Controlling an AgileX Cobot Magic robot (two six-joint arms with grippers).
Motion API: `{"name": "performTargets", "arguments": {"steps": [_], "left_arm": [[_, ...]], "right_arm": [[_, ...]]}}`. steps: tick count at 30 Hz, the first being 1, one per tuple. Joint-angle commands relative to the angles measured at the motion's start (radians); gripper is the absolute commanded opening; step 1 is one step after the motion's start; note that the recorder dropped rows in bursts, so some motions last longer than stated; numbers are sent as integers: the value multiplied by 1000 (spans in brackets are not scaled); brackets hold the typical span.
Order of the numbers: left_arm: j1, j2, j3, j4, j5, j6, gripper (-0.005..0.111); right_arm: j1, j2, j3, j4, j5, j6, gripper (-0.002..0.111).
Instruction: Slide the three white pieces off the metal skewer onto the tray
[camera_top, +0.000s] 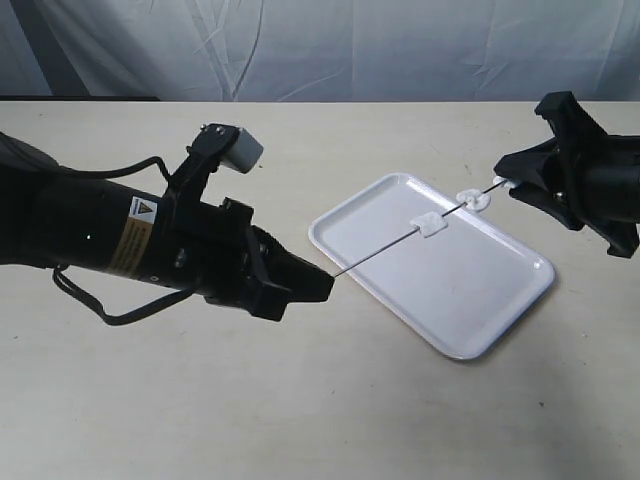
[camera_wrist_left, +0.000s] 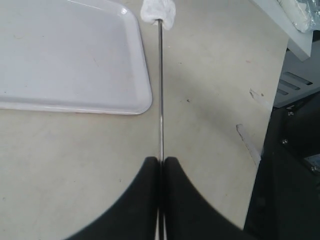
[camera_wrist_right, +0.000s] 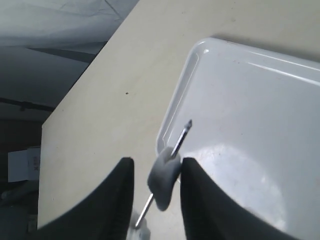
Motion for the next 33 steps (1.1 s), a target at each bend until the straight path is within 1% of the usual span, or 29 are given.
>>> {"name": "performTargets", "arguments": {"steps": [1,3,5,10,18,24,26,30,33], "left_arm": [[3,-12,3,-8,11,1,0],[3,-12,3,-11,16,1,0],[3,-12,3,-14,12,1,0],[3,-12,3,-14,10,1,0],[3,-12,3,-8,28,-1,0],[3,-16,3,70,35,-69,0],[3,-26,3,70,51,-99,0],[3,-69,3,70,57,-108,0],[3,-69,14,70,51,-113,0]], "right_arm": [[-4,4,1,10,15,-14,31],[-4,4,1,10,17,-14,31],[-4,4,1,10,17,-14,26],[-4,4,1,10,17,-14,-1],[-4,4,1,27,18,-18,-1],[-4,4,-1,87,12,-70,-1],[-4,4,-1,87,-2,-76,-1],[-4,4,-1,87,-23,-101,-1],[-4,4,-5,87,-21,-105,-1]]}}
